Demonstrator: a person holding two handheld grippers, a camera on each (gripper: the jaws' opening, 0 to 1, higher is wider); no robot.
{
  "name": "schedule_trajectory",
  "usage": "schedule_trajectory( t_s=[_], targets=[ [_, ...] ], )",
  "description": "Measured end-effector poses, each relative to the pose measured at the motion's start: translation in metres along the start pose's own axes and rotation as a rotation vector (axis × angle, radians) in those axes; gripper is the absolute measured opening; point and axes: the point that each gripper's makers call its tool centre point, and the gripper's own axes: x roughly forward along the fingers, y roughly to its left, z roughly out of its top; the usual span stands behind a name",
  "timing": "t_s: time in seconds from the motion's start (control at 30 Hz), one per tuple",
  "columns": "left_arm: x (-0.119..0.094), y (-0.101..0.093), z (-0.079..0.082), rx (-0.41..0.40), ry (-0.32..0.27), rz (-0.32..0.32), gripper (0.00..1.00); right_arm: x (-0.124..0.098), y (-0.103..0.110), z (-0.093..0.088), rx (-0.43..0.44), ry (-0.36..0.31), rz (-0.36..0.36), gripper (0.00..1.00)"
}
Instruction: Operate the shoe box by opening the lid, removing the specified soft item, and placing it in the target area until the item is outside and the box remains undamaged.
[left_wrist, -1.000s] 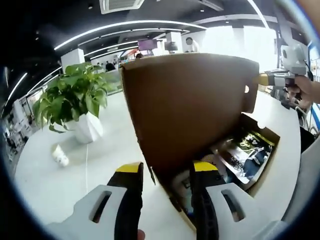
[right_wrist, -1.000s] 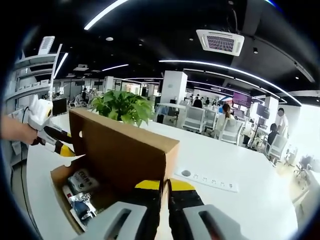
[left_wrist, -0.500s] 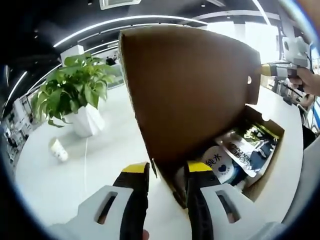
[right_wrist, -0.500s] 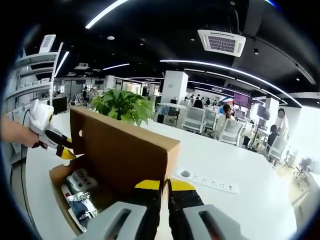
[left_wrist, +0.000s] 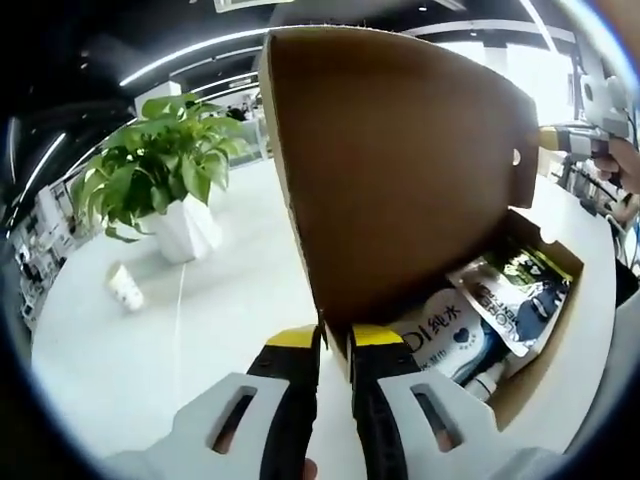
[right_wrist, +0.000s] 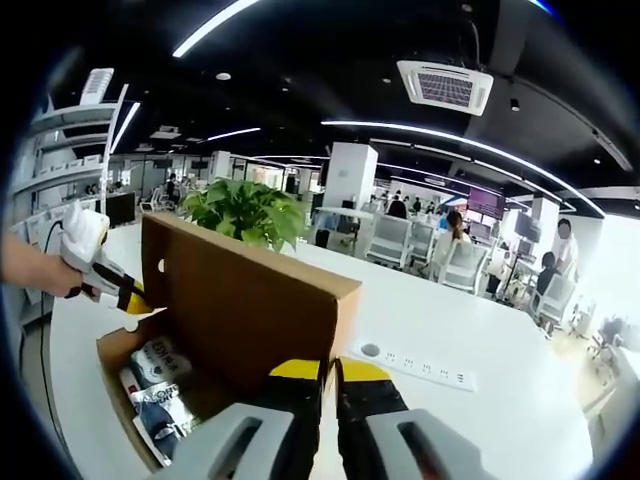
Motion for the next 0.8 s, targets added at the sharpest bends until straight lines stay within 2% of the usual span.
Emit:
schedule_trajectory(
  t_s=[0.37,0.8],
  targets=[
    [0.0,0.003,0.0,-0.004,-0.004,0.009,0.03,0.004,-0.001,0.002,-0.015,0.003,0.003,0.0],
    [0.001,0.003,0.0,-0.002,-0.002,0.01,0.02,0.013,-0.005,0.002,-0.017,0.004,0.005,0.0]
  ],
)
